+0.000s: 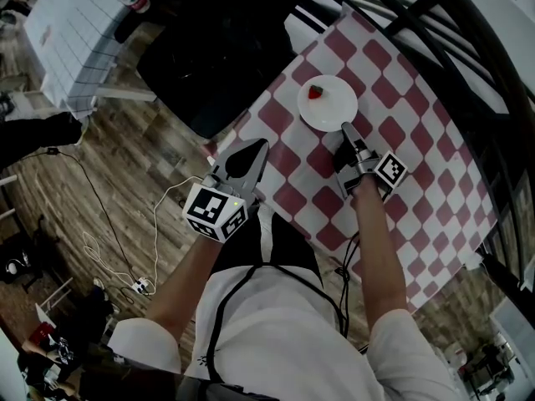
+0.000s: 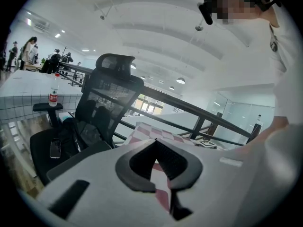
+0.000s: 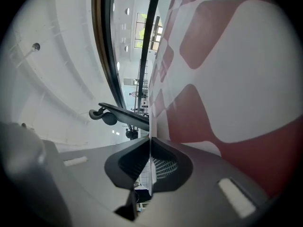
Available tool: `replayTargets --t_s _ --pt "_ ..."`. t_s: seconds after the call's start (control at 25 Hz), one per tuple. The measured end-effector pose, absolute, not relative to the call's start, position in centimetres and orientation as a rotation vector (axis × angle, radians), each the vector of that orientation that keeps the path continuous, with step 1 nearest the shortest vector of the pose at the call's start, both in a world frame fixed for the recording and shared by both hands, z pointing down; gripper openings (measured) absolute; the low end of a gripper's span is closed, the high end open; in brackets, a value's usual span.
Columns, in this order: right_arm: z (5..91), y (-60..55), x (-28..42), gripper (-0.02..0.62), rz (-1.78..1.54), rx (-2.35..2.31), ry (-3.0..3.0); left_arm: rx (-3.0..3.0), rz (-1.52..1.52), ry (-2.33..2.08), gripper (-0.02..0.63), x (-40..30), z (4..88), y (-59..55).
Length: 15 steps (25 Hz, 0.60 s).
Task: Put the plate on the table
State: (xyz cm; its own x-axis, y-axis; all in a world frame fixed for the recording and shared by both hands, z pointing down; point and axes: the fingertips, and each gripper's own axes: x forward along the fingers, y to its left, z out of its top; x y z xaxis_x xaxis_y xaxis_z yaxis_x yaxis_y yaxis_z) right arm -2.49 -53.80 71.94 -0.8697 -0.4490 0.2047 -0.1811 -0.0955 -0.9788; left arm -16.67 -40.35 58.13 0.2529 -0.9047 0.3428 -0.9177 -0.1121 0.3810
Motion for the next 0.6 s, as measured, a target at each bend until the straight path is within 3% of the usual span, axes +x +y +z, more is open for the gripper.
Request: replayTargets --t_s 0.6 --pt "74.1 -55.4 -4.0 0.018 -2.184 -0.965 1.944 2.007 0.015 -1.654 0.006 -18.4 57.6 -40.2"
